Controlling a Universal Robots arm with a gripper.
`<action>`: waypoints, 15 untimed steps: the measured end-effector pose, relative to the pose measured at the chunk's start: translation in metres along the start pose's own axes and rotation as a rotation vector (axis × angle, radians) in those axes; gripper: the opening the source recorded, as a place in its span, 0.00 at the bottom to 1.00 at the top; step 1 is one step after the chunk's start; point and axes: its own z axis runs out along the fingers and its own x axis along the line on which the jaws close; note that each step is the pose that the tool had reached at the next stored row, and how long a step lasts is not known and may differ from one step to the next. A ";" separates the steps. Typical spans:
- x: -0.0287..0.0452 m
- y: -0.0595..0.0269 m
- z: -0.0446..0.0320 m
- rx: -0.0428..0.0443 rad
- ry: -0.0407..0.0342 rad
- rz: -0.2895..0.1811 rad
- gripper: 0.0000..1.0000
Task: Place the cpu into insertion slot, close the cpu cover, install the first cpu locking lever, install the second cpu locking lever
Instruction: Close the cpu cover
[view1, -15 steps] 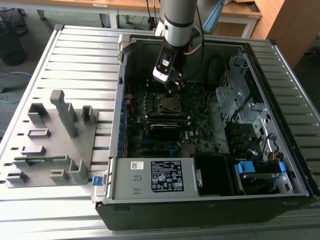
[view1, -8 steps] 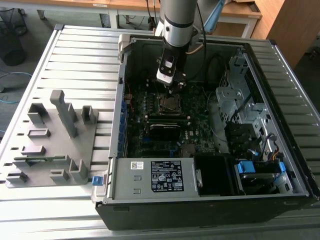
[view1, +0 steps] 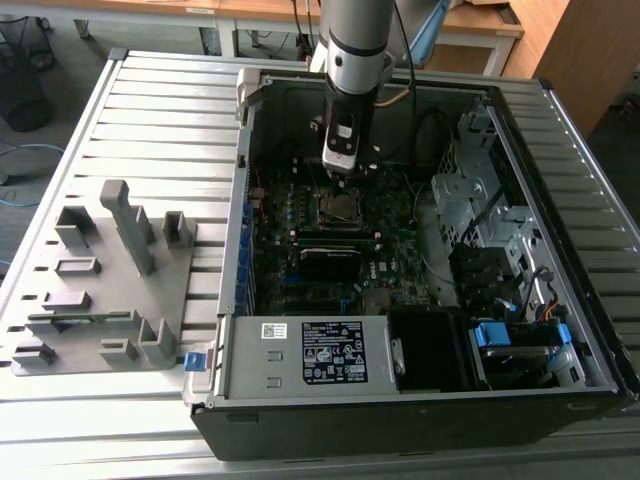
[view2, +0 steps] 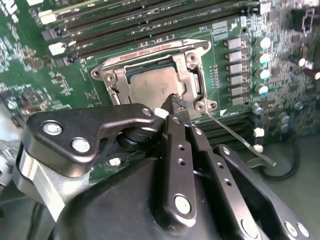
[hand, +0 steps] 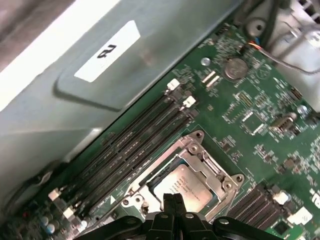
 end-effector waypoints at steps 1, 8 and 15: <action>0.0000 0.0000 0.0000 0.0002 0.0003 -0.016 0.11; 0.0000 0.0000 0.0001 0.0003 0.0005 -0.023 0.11; 0.0000 0.0000 0.0004 0.0014 0.0023 -0.105 0.11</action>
